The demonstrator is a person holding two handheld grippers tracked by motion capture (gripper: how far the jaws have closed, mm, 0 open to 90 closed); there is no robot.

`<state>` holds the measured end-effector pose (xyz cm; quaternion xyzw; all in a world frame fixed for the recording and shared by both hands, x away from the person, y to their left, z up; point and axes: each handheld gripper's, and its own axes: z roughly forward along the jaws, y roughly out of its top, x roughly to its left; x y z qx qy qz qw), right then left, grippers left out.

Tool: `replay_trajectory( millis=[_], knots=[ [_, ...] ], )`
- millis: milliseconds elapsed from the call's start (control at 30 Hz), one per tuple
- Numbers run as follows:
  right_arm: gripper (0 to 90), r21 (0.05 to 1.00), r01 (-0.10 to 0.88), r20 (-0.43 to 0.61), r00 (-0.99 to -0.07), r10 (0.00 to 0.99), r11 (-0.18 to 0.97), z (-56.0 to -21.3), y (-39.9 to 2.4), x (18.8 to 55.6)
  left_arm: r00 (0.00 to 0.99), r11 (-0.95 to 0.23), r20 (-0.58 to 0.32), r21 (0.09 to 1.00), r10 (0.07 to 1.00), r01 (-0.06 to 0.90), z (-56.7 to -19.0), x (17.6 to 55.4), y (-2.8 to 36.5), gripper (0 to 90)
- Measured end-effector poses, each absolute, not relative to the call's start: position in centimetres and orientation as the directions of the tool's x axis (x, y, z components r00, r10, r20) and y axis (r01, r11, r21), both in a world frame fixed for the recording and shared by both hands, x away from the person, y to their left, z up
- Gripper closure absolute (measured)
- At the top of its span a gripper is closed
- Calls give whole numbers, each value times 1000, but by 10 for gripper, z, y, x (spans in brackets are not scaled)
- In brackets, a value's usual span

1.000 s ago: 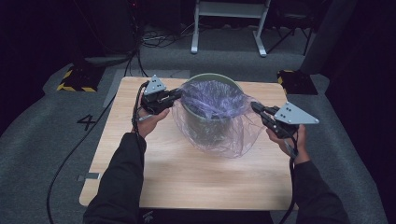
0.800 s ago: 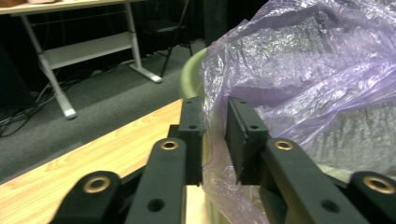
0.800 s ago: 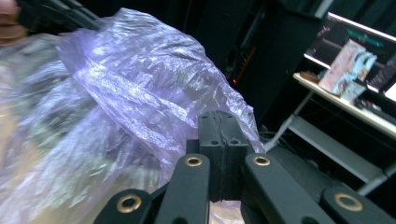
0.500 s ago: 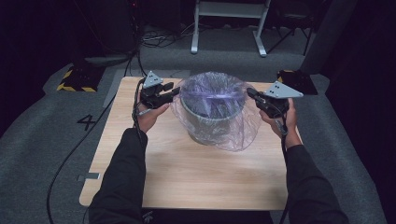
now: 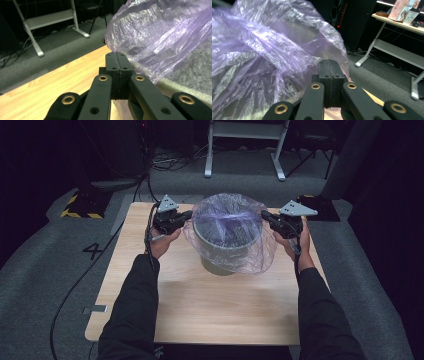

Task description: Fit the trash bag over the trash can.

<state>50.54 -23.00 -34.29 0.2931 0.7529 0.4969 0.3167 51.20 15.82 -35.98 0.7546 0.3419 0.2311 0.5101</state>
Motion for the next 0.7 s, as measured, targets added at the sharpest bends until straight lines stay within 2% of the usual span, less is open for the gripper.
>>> replay_trajectory(
  millis=[433,467,533,700],
  knots=[
    [900,910,285,-86,-580,810,300,-359,-229,530,633,-255,-54,886,773,387,-375,529,144,889],
    [900,910,290,-78,-581,810,295,-360,-229,530,617,-250,-51,886,785,390,-376,529,144,845],
    [900,915,282,-71,-589,805,288,-360,-231,527,589,-237,-49,886,806,398,-374,527,147,619],
    [900,923,266,-65,-608,792,280,-358,-236,520,562,-233,-28,892,827,387,-370,512,160,320]
  ],
)
